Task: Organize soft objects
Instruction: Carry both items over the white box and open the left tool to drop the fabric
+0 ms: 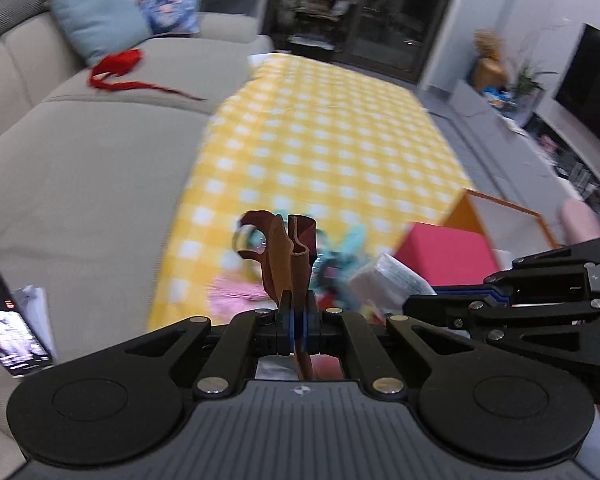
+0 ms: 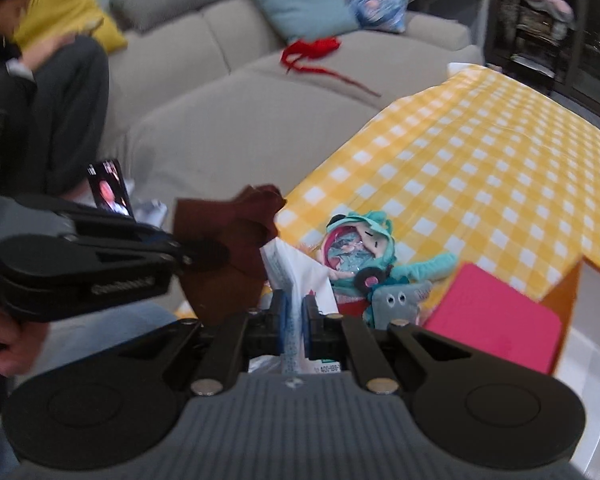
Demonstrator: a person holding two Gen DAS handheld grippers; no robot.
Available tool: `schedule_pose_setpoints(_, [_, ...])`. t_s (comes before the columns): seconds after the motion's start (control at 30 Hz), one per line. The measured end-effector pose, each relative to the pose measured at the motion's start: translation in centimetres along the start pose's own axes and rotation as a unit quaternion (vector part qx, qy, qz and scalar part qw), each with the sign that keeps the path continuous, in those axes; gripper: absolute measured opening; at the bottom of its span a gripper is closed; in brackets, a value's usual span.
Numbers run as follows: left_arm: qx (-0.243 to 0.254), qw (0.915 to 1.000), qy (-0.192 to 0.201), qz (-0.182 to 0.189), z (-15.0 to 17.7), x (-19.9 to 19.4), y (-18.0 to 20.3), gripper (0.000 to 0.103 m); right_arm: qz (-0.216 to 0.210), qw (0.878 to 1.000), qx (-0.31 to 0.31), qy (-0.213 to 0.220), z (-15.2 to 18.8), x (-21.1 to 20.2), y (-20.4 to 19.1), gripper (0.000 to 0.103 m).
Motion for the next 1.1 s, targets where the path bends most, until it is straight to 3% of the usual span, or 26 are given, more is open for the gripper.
schedule_pose_setpoints(0.37, [0.076,0.9921,-0.01,0.099,1.5,-1.8,9.6,0.003,0.057,0.992,0.097,0.06,7.0,-9.5,4.0,0.005])
schedule_pose_setpoints(0.7, [0.159,0.9687,-0.003,0.191,0.5,-2.0,19.6,0.003,0.139,0.969,0.168,0.119,10.3,-15.3,9.4,0.005])
schedule_pose_setpoints(0.87, [0.181,0.9597,-0.007,0.215,-0.9,0.0,23.5,0.003,0.177,0.956,0.201,0.122,11.4,-16.7,13.6,0.005])
schedule_pose_setpoints(1.03, [0.174,0.9564,-0.046,0.23,-2.1,4.0,25.7,0.003,0.193,0.943,0.251,0.101,12.8,-15.5,18.8,0.005])
schedule_pose_setpoints(1.1, [0.182,0.9578,-0.063,0.213,-2.1,6.5,26.4,0.003,0.194,0.94,0.265,0.09,13.1,-14.3,20.6,0.005])
Point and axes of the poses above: each gripper's, at about its wrist camera, not at the fingertips, and x roughly the way its jaws point, y to its right, z to its underside, the point moved 3 cm from there along x, roughly the way its jaws point, and after that the axes turned 2 degrees about -y, right-handed, at the moved point
